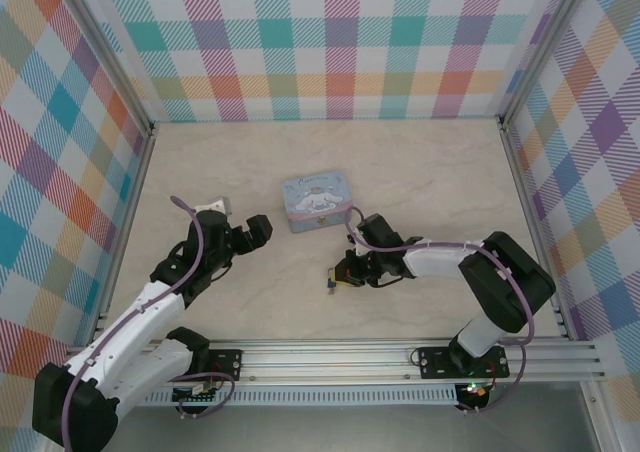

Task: Unlock a padlock with a key

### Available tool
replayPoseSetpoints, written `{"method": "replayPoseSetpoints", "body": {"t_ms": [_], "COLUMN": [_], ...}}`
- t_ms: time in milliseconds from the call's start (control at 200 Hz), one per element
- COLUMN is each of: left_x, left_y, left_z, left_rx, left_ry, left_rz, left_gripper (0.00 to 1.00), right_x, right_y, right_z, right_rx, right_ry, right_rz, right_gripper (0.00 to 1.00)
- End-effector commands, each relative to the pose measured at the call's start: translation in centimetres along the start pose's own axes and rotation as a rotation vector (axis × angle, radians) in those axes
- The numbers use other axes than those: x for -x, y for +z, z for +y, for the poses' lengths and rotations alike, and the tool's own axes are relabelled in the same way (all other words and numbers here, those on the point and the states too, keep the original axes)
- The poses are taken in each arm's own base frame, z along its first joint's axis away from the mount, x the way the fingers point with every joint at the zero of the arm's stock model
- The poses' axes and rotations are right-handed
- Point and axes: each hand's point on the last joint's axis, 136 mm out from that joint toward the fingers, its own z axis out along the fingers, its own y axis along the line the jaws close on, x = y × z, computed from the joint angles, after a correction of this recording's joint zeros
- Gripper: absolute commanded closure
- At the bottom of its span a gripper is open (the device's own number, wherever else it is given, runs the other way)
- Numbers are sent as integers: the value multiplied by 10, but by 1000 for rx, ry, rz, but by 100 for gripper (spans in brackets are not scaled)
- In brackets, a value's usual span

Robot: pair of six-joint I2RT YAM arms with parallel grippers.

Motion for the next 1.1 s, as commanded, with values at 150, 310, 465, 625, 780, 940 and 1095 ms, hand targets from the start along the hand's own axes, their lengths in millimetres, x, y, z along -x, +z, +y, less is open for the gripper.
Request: {"method": "replayPoseSetpoints", "body": {"t_ms": [150, 310, 465, 625, 780, 940, 1095], "left_x": [14, 15, 14, 15, 15, 18, 22], "left_y": [-1, -1, -1, -1, -2, -4, -7], "left_z": [-1, -2, -2, -1, -3, -4, -7], "left_rx": [-5, -4, -3, 0, -4, -6, -10], "left_ry": [-19, -19, -19, -16, -13, -7, 3], "left_rz": [-47, -48, -46, -45, -43, -45, -52], "left_gripper": [0, 0, 0, 0, 0, 0, 0], "right_x": [4, 4, 4, 3, 4, 4, 4], "right_y": [4, 5, 5, 4, 2, -3, -12], "right_z": [13, 10, 7, 5, 3, 0, -6], "right_rx": [38, 25, 12, 6, -6, -26, -72], "right_ry": [-16, -13, -12, -11, -13, -15, -27], "right_rz": [10, 10, 5, 3, -9, -32, -56], "right_gripper": [93, 91, 89, 87, 83, 78, 73]}}
